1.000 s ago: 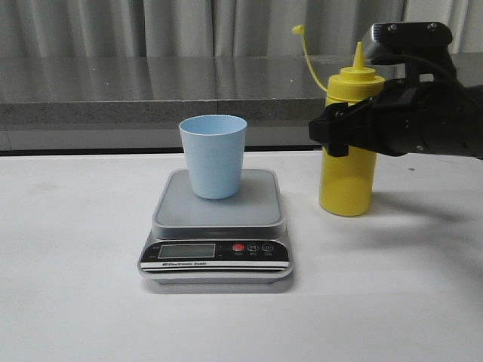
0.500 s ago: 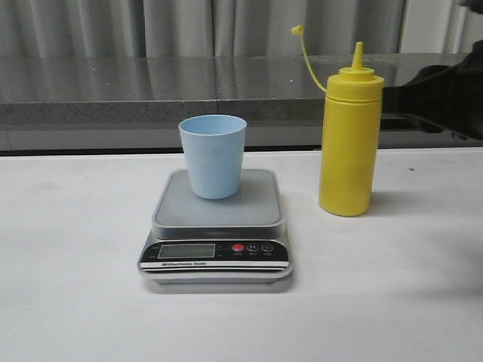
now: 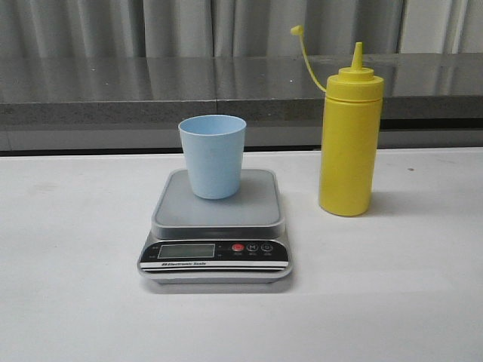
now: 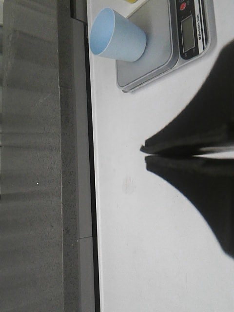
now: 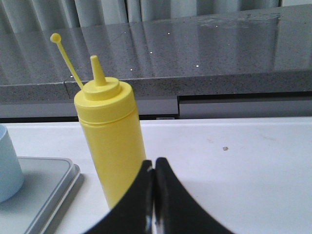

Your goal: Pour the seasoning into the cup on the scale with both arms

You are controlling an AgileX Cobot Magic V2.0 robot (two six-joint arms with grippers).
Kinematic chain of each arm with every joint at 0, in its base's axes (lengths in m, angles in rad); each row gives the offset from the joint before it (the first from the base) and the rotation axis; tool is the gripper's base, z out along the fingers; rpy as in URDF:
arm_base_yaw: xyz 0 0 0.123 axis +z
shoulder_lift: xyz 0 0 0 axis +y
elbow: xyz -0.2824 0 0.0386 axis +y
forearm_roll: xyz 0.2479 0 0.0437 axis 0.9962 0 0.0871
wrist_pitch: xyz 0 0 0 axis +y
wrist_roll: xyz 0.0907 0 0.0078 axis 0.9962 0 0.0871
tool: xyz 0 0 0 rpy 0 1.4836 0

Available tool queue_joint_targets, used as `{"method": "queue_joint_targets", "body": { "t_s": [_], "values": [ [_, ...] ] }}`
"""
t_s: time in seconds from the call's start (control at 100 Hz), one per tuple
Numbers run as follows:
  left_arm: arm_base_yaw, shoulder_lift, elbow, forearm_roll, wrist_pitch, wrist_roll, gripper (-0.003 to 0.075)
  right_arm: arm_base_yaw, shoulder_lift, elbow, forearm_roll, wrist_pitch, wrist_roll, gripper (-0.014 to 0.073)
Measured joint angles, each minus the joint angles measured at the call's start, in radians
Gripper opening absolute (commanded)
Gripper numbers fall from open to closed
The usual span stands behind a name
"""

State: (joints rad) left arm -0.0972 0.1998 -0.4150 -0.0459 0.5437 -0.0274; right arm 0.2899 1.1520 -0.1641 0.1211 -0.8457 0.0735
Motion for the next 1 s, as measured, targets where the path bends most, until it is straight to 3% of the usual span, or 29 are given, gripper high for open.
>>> {"method": "queue_joint_targets", "body": {
  "t_s": [0.46,0.62,1.0],
  "values": [
    [0.0,0.0,0.0,0.0,0.0,0.0,-0.002,0.0,-0.155,0.162,0.116,-0.009,-0.054,-0.0069],
    [0.0,0.0,0.0,0.0,0.0,0.0,-0.002,-0.043,-0.245,0.18,0.119,0.02,-0.054,-0.0069],
    [0.0,0.0,0.0,0.0,0.0,0.0,-0.002,-0.211,-0.381,0.184,-0.081,0.19,-0.056,-0.0069]
  ]
}}
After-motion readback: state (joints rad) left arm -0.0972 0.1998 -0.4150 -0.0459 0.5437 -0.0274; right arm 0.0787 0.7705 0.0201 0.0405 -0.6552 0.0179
